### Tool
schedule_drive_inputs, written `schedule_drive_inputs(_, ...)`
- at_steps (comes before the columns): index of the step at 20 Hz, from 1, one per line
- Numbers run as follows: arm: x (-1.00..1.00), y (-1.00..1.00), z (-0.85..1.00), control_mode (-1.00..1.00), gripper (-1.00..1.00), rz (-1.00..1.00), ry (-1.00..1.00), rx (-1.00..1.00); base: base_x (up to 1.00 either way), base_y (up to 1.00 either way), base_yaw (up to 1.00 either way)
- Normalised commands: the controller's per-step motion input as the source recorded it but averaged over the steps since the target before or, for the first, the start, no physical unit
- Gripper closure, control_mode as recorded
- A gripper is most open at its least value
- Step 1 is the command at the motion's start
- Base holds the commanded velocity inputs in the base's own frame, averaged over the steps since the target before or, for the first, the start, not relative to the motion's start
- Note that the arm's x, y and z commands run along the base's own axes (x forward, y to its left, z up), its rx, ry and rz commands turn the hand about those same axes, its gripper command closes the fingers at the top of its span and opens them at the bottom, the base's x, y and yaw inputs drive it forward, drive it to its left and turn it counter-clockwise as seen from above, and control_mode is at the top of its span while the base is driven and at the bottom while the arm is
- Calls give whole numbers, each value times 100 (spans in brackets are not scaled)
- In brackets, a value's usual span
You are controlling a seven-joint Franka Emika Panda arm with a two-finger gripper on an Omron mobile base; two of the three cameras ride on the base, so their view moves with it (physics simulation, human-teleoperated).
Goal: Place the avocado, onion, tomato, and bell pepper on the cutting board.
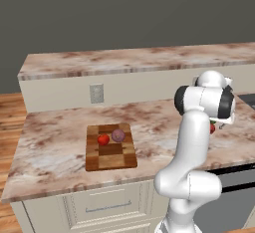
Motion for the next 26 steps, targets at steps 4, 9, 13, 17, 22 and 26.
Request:
schedule_drive_inputs(4,-14,18,-1,-100,-100,0,0,0,0,0,0)
schedule_drive_inputs(9,-1,15,-6,-100,-100,0,0,0,0,0,0)
schedule_drive_inputs(13,1,1,-10,-100,-100,0,0,0,0,0,0)
schedule_drive_inputs(17,2,0,-18,-100,100,0,0,0,0,0,0)
schedule_drive_inputs(22,3,0,-16,-100,100,0,0,0,0,0,0)
schedule_drive_inputs(26,0,0,0,-100,100,0,0,0,0,0,0)
